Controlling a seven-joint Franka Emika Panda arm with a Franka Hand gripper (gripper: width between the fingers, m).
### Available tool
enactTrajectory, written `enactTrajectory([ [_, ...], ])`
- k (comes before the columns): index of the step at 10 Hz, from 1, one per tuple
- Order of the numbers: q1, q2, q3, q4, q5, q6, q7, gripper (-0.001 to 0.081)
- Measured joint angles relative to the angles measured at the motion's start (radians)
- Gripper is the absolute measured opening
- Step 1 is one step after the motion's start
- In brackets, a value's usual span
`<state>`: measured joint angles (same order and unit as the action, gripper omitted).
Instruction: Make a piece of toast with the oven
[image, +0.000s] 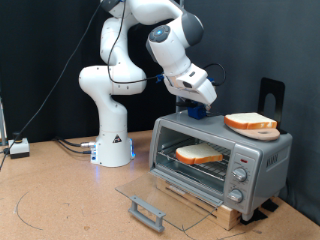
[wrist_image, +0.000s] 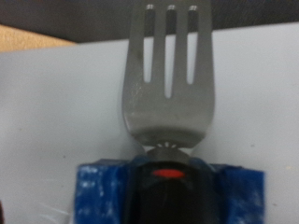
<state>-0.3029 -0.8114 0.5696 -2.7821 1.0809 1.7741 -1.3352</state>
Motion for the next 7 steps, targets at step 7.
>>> enactTrajectory([
  [7, -0.019, -0.037, -0.144, 0.008, -0.057, -0.053, -0.052, 0.0809],
])
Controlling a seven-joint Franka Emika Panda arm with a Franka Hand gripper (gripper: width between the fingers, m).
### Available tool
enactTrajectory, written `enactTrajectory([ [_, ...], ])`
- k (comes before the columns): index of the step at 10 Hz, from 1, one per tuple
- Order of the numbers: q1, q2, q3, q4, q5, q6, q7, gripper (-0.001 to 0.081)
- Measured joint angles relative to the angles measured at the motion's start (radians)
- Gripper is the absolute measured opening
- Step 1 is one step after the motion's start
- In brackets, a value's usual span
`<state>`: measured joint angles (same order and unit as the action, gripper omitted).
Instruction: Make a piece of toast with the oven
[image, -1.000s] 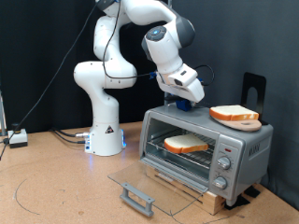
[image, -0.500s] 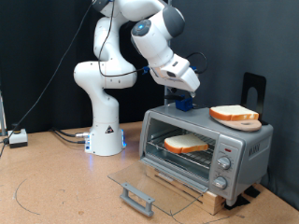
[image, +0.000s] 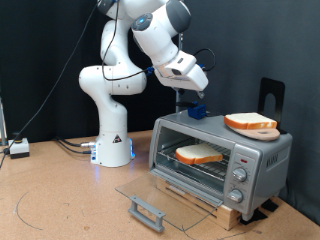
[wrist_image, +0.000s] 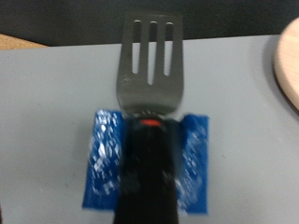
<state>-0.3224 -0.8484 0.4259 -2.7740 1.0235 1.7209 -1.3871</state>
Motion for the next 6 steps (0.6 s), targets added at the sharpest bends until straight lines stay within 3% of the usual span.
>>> enactTrajectory([
  [3, -0.061, 0.057, -0.095, 0.012, -0.077, -0.049, -0.028, 0.0809],
  [6, -0.136, 0.108, -0.152, 0.025, -0.176, -0.052, -0.071, 0.0809],
])
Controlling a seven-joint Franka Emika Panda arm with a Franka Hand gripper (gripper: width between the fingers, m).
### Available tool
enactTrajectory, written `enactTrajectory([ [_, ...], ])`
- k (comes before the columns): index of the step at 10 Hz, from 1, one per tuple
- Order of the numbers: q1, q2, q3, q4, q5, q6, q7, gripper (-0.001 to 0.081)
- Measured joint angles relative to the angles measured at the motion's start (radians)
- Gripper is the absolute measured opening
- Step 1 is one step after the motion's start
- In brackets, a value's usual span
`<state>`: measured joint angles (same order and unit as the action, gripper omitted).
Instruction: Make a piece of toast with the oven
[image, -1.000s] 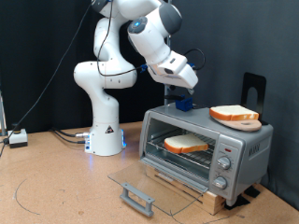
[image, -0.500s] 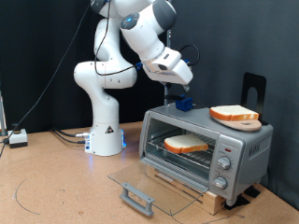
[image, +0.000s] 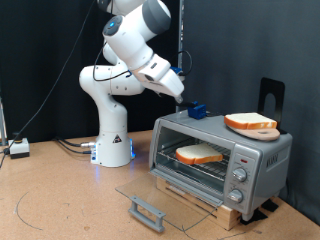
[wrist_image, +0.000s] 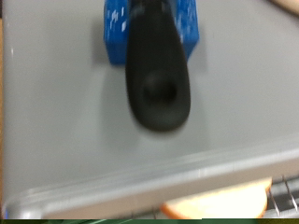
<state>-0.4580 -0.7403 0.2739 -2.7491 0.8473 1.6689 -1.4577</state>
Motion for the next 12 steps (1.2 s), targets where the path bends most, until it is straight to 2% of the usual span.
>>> enactTrajectory([
  [4, -0.087, 0.071, -0.073, 0.025, -0.109, 0.011, -0.112, 0.0809],
  [6, -0.105, 0.105, -0.111, 0.029, -0.105, 0.073, -0.22, 0.0809],
  [7, -0.105, 0.105, -0.108, 0.029, -0.107, 0.067, -0.205, 0.0809],
  [8, -0.103, 0.105, -0.094, 0.029, -0.097, 0.066, -0.161, 0.0809],
  [10, -0.102, 0.128, -0.03, 0.063, -0.06, 0.028, 0.114, 0.0809],
  [12, -0.111, 0.207, -0.01, 0.134, -0.028, -0.008, 0.358, 0.0809],
])
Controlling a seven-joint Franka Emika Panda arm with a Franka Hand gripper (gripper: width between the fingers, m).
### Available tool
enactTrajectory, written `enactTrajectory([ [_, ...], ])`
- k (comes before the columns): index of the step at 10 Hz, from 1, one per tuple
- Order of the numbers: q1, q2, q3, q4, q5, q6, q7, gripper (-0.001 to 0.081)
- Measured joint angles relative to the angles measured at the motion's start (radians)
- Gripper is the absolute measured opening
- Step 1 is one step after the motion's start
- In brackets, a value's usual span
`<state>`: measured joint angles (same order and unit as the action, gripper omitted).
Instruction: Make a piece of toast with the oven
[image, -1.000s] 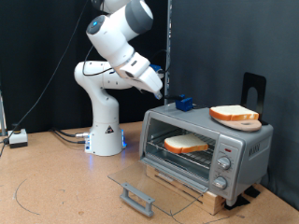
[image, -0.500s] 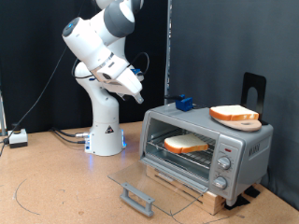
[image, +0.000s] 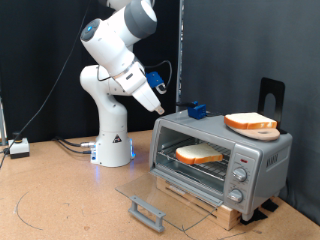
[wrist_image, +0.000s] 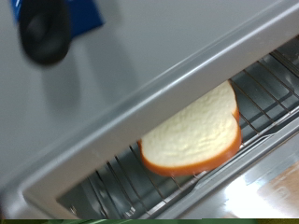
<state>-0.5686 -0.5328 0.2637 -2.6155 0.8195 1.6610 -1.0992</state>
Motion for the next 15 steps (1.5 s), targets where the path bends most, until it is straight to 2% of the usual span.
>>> enactTrajectory([
  [2, -0.035, 0.099, -0.015, 0.08, 0.002, -0.084, 0.204, 0.0809],
  [3, -0.048, 0.169, -0.027, 0.129, 0.002, -0.137, 0.274, 0.0809],
  [4, -0.047, 0.163, -0.023, 0.124, -0.004, -0.115, 0.249, 0.0809],
  [5, -0.048, 0.164, -0.018, 0.126, -0.024, -0.133, 0.316, 0.0809],
  [6, -0.055, 0.173, -0.021, 0.135, -0.011, -0.166, 0.426, 0.0809],
  [7, -0.07, 0.19, -0.036, 0.151, 0.007, -0.203, 0.512, 0.0809],
  [8, -0.089, 0.216, -0.06, 0.171, 0.014, -0.236, 0.554, 0.0809],
  [9, -0.107, 0.244, -0.084, 0.192, 0.004, -0.267, 0.567, 0.0809],
  [11, -0.136, 0.301, -0.113, 0.241, -0.08, -0.291, 0.563, 0.0809],
  [13, -0.156, 0.356, -0.128, 0.281, -0.152, -0.266, 0.542, 0.0809],
  [15, -0.173, 0.412, -0.141, 0.311, -0.165, -0.236, 0.506, 0.0809],
])
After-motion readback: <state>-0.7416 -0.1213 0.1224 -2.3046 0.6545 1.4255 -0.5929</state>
